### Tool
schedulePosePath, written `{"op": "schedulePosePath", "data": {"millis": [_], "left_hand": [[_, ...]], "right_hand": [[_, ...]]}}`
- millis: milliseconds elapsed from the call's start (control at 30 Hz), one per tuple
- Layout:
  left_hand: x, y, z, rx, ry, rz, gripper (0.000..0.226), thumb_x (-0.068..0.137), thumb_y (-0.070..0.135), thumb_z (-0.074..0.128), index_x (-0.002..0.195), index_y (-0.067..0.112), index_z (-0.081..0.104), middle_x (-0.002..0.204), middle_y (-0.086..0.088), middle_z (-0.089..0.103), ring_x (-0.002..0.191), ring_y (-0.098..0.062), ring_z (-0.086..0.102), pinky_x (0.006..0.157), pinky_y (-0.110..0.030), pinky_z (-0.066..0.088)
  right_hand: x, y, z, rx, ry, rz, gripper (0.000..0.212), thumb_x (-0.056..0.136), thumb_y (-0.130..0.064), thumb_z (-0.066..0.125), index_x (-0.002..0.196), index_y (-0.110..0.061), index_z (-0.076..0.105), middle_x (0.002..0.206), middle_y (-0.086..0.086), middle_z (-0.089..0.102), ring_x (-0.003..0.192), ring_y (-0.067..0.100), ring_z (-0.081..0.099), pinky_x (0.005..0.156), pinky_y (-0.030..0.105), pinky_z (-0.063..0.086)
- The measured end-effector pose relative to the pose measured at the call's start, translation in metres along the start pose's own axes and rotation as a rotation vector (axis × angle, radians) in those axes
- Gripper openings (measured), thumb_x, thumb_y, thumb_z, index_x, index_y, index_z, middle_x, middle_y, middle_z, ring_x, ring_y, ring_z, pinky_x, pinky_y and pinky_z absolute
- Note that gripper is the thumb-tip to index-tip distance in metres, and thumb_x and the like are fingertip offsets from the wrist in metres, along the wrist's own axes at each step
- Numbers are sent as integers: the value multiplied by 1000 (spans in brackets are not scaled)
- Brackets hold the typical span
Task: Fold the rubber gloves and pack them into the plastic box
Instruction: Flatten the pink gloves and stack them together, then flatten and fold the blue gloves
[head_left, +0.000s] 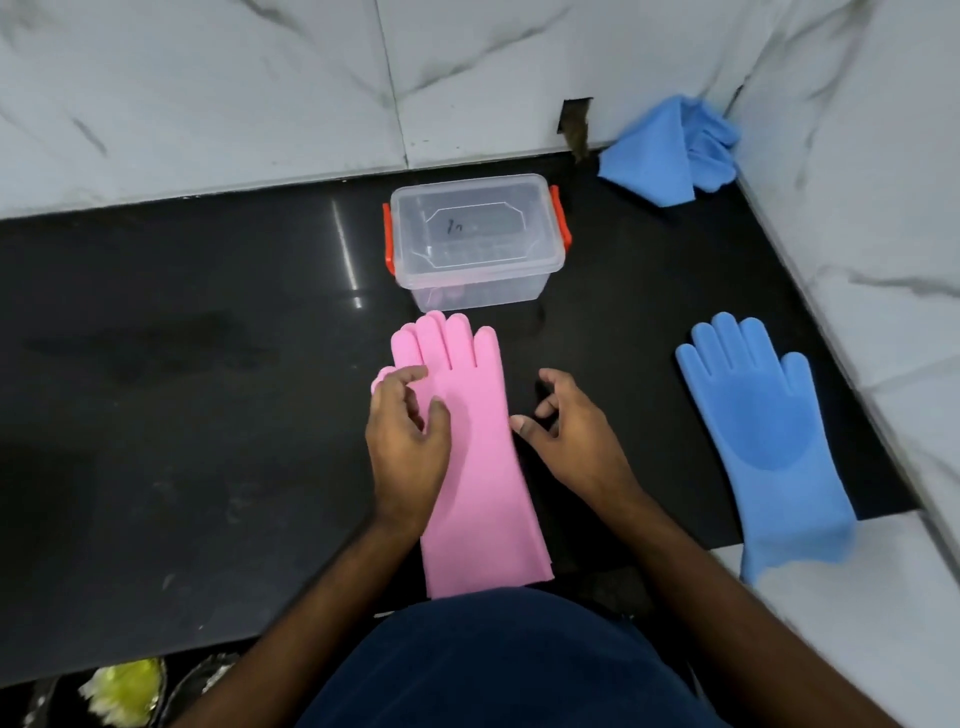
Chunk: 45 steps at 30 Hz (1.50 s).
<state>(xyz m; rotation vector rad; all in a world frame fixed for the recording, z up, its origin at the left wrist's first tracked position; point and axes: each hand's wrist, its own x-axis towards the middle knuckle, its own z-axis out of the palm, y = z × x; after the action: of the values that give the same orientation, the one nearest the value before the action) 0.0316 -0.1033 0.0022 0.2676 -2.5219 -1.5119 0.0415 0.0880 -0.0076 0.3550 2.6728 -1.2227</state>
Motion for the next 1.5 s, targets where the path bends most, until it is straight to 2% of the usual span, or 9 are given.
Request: {"op": "schedulePosePath", "data": {"millis": [167,300,433,533,700,800,1067,1200,1500], "left_hand": [[-12,24,52,-79,-265,92,18,96,3,64,110,14,67,77,-3,58,72,-24,58,71,-36,54],[-29,44,102,-86,-518,191,16,96,5,67,107,17,72,91,0,68,79,-14,64,77,-23,53],[-48,65,157,24,-697,312,36,94,6,70,130,7,66,110,-6,69,87,-10,64,86,-25,54],[-57,81,186,-17,-762,23,58,100,16,66,153,9,44,114,-3,68,78,-11,67,70,-31,60],[-58,98,223,-143,-755,-174,22,106,36,54,107,17,66,70,3,70,43,-5,54,40,-25,42],[-42,108,237,-216,-680,-271,49,104,46,53,68,14,57,54,3,60,45,-6,51,44,-25,42],[1,81,224,-156,-376,-262,24,100,30,62,80,18,69,76,-1,75,73,-18,72,71,-41,59],[16,78,208,-107,-227,-124,21,97,30,70,108,19,56,75,2,64,64,-1,60,63,-12,47],[51,112,233,-150,-379,106,25,97,12,66,119,19,58,102,0,68,92,-12,68,79,-24,56]], "right_hand": [[-11,40,-53,-78,220,-24,52,93,-29,69,141,-17,52,119,4,56,100,18,60,93,41,53],[-26,83,-99,-653,461,88,48,92,-29,68,135,-13,55,118,14,59,105,34,56,83,47,49],[-27,113,-119,-721,336,171,45,99,-35,55,135,-7,51,123,18,54,104,35,55,78,44,49],[-18,119,-122,-741,270,107,28,101,-22,53,124,-7,58,118,15,57,100,30,59,68,40,53],[3,125,-131,-429,228,65,22,104,-25,45,105,-13,63,98,-2,53,90,22,59,67,35,46],[8,118,-133,-308,251,-5,27,105,-25,40,116,-16,64,98,-5,52,89,19,60,70,33,47],[35,87,-109,-358,152,-180,32,105,-27,43,132,-20,57,114,1,57,101,20,58,77,36,55],[48,86,-106,-308,90,-199,34,103,-30,48,134,-18,57,122,2,58,110,22,58,85,38,53],[133,85,-160,-180,258,-139,34,97,-23,61,130,-15,61,125,9,56,104,29,65,88,43,55]]}}
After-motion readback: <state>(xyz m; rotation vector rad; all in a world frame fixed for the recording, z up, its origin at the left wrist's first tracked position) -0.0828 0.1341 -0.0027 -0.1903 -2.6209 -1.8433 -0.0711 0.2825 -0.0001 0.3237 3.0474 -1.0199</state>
